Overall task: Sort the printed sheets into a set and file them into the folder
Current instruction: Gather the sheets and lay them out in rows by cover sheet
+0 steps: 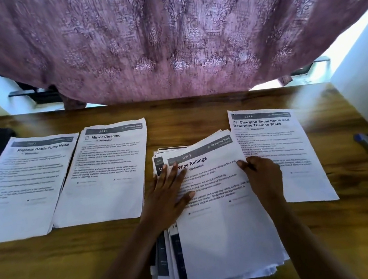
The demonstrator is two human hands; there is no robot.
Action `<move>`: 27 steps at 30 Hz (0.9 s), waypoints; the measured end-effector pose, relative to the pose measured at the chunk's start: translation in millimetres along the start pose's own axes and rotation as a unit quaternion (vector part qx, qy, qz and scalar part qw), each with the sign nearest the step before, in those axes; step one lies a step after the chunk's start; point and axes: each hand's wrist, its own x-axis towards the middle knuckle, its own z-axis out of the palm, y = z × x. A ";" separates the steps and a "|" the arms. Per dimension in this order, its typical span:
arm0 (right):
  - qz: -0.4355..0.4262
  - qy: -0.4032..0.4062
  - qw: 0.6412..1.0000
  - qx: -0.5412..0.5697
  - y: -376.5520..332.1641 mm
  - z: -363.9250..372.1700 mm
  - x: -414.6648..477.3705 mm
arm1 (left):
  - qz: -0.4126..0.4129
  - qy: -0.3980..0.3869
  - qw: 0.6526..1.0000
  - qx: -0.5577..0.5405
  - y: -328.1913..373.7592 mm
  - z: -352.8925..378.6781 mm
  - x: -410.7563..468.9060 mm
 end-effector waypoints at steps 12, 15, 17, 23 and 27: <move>-0.030 0.081 0.953 0.292 -34.8 -26.2 8.7 | -0.092 0.084 0.892 -0.434 11.2 -47.1 2.2; -0.026 0.041 0.963 0.265 -74.2 -12.1 23.3 | -0.161 0.199 0.865 -0.431 -12.9 -79.6 -2.0; -0.035 -0.007 0.965 0.262 -111.8 10.9 29.5 | -0.193 0.253 0.863 -0.392 -47.9 -100.2 -8.1; -0.136 -0.152 0.946 0.253 -214.3 116.2 15.0 | -0.317 0.195 0.904 -0.212 -162.0 -121.9 -23.6; -0.184 -0.092 0.978 0.049 -234.6 164.6 15.0 | -0.329 0.128 0.933 -0.064 -191.1 -107.9 -22.2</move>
